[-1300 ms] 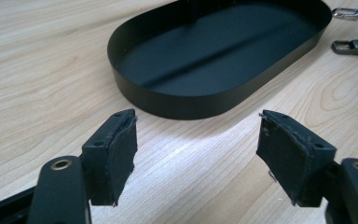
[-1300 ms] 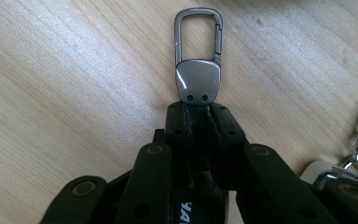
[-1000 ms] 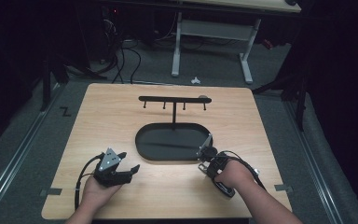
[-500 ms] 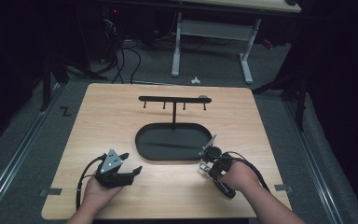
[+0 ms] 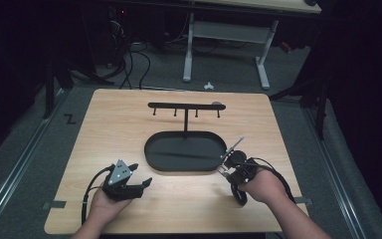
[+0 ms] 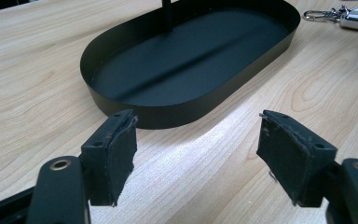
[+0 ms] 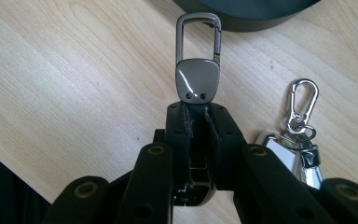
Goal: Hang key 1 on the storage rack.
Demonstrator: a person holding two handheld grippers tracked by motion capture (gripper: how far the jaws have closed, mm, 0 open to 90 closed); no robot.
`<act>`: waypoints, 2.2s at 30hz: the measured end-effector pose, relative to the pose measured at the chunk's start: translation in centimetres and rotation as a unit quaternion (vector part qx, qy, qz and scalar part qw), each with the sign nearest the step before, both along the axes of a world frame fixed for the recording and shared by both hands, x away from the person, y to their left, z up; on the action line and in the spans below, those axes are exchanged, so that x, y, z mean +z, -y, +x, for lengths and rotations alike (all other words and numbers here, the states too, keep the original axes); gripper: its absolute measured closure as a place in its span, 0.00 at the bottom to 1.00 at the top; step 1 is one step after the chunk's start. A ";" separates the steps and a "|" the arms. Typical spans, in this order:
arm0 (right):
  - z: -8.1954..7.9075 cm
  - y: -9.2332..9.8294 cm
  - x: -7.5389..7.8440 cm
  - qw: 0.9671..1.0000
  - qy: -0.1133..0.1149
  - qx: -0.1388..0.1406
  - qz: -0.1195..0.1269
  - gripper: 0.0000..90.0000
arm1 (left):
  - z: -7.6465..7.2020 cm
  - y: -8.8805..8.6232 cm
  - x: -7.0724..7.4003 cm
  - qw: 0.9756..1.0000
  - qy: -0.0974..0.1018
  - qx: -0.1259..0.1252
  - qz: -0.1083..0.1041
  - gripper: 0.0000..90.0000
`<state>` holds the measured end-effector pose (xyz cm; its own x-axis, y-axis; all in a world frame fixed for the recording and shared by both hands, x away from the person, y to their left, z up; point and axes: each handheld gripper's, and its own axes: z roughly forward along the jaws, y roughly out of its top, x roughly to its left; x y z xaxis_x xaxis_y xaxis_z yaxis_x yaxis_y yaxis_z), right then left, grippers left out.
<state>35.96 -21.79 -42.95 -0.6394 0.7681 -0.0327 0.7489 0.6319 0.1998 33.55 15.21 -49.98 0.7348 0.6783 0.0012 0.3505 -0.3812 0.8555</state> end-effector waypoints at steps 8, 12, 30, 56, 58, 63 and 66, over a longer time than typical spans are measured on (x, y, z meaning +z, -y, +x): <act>0.2 0.2 1.3 1.000 0.015 -0.006 0.009 0.89 | 0.0 -0.1 0.0 1.000 -0.001 -0.001 0.001 0.32; 0.4 0.2 2.3 1.000 0.027 -0.007 0.014 0.89 | 0.0 0.0 0.0 1.000 -0.002 -0.001 0.001 0.32; 1.4 -1.0 5.0 0.998 0.052 -0.001 0.022 0.90 | 0.0 0.1 -0.1 1.000 -0.005 -0.009 0.005 0.33; 5.1 -5.0 8.5 0.995 0.089 0.010 0.038 0.90 | 0.1 -0.5 -0.1 1.000 0.002 0.006 0.000 0.32; 5.5 -5.2 8.6 0.995 0.092 0.008 0.041 0.90 | 0.1 -0.5 -0.1 1.000 0.002 0.005 0.002 0.32; 6.3 -5.6 9.0 0.995 0.092 0.000 0.041 0.90 | 0.0 -0.5 -0.1 1.000 0.002 0.005 0.000 0.32; 6.8 -5.8 9.4 0.994 0.100 0.004 0.041 0.90 | 0.1 -0.5 -0.3 1.000 0.000 0.005 0.002 0.32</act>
